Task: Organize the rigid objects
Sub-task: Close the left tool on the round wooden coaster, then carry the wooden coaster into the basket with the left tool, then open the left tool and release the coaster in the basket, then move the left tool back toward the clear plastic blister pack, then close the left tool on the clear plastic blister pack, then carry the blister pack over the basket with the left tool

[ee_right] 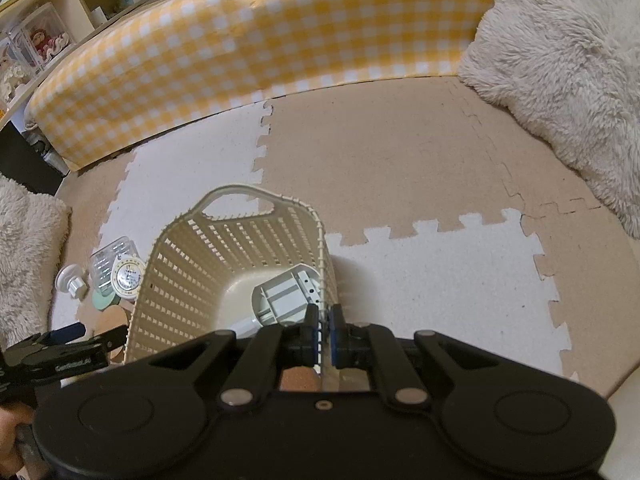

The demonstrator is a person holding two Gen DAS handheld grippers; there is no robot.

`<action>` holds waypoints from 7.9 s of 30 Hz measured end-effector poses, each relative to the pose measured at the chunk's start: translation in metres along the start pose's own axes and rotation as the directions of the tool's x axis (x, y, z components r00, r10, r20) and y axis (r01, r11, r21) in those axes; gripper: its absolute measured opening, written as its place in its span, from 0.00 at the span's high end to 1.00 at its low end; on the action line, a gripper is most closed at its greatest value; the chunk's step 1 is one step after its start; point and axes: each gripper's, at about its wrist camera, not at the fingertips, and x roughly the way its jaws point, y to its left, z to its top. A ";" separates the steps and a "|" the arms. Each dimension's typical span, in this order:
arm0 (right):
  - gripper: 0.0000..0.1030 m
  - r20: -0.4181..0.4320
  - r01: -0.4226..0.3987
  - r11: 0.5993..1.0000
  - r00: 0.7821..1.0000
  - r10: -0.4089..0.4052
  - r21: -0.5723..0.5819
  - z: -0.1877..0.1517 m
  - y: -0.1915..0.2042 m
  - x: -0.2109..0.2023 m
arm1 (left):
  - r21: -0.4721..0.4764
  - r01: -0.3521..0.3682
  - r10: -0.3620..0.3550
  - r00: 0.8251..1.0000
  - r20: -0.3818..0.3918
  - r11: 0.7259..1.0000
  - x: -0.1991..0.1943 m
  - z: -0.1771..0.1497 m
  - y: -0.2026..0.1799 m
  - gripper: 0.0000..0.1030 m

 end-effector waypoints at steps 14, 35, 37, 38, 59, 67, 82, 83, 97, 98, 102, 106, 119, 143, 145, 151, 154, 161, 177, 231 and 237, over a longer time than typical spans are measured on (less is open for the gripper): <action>0.95 -0.001 -0.001 1.000 1.000 0.001 0.000 0.000 -0.002 0.000 | 0.093 -0.040 0.039 0.999 0.009 0.995 -0.002 -0.001 -0.010 0.34; 0.95 0.000 -0.001 1.000 1.000 0.001 0.002 0.000 -0.001 0.000 | 0.225 0.314 -0.360 0.910 0.206 0.922 -0.108 0.014 -0.083 0.34; 0.95 -0.001 -0.002 1.000 1.000 0.002 0.003 -0.001 -0.001 0.000 | 0.268 0.350 -0.406 0.893 0.194 0.897 -0.114 0.011 -0.097 0.34; 0.95 -0.001 -0.002 1.000 1.000 0.002 0.003 -0.001 -0.001 0.000 | 0.294 0.368 -0.429 0.885 0.179 0.882 -0.116 0.009 -0.105 0.34; 0.95 -0.002 0.001 1.000 1.000 -0.001 -0.001 -0.001 -0.001 0.000 | 0.351 0.455 -0.475 0.879 -0.030 0.819 -0.069 -0.023 -0.158 0.34; 0.95 -0.002 0.003 1.000 1.000 -0.003 -0.001 -0.001 0.000 0.000 | 0.359 0.447 -0.461 0.886 -0.050 0.819 -0.066 -0.022 -0.160 0.34; 0.95 -0.005 0.002 1.000 1.000 -0.002 0.000 -0.001 0.000 0.000 | 0.367 0.440 -0.443 0.893 -0.081 0.819 -0.069 -0.021 -0.162 0.21; 0.95 -0.005 0.002 1.000 1.000 -0.002 0.000 -0.001 0.000 0.000 | 0.368 0.441 -0.443 0.893 -0.082 0.819 -0.070 -0.021 -0.161 0.21; 0.95 -0.007 0.000 1.000 1.000 0.000 -0.001 -0.001 0.000 0.001 | 0.370 0.443 -0.448 0.891 -0.079 0.816 -0.089 -0.012 -0.154 0.16; 0.95 -0.008 -0.001 1.000 1.000 0.001 -0.001 -0.001 -0.001 0.001 | 0.372 0.444 -0.450 0.890 -0.076 0.815 -0.092 -0.011 -0.154 0.16; 0.95 -0.008 -0.001 1.000 1.000 0.001 0.000 -0.001 -0.001 0.001 | 0.379 0.440 -0.451 0.890 -0.064 0.814 -0.103 -0.005 -0.151 0.15; 0.95 -0.008 -0.003 1.000 1.000 0.003 0.001 -0.001 0.000 0.001 | 0.397 0.420 -0.438 0.897 -0.048 0.816 -0.115 0.000 -0.147 0.11; 0.95 -0.008 -0.002 1.000 1.000 0.002 0.002 -0.001 0.000 0.000 | 0.300 0.325 -0.375 0.919 0.124 0.897 -0.149 0.043 -0.096 0.01; 0.95 -0.011 0.005 1.000 1.000 -0.005 -0.006 -0.001 0.001 0.002 | -0.034 0.053 -0.046 0.983 0.179 0.998 -0.048 0.079 0.033 0.00; 0.95 -0.011 0.003 1.000 1.000 -0.003 -0.006 -0.001 0.000 0.002 | -0.008 -0.017 0.018 0.987 0.157 1.000 -0.036 0.075 0.037 0.00; 0.95 -0.013 0.007 1.000 1.000 -0.007 -0.015 0.000 0.001 0.002 | 0.131 -0.146 0.132 0.985 0.107 0.981 -0.011 0.063 0.043 0.00; 0.95 -0.012 0.009 1.000 1.000 -0.009 -0.018 0.000 0.001 0.001 | 0.173 -0.113 0.100 0.992 0.083 0.978 0.004 0.059 0.045 0.00; 0.95 -0.013 0.010 1.000 1.000 -0.010 -0.023 0.000 0.002 0.001 | 0.304 -0.032 0.002 0.995 0.099 0.952 0.023 0.063 0.032 0.00; 0.95 -0.021 0.019 0.999 1.000 -0.020 -0.045 0.000 0.006 0.001 | 0.227 0.320 -0.310 0.947 -0.077 0.920 0.046 0.084 0.034 0.07; 0.95 -0.021 0.028 0.997 0.999 -0.029 -0.067 -0.002 0.010 0.000 | 0.449 0.130 -0.110 0.991 -0.071 0.884 0.064 0.078 0.009 0.26; 0.95 -0.027 0.032 0.997 0.999 -0.034 -0.072 -0.002 0.010 0.000 | 0.434 0.135 -0.116 0.991 -0.070 0.891 0.063 0.079 0.009 0.27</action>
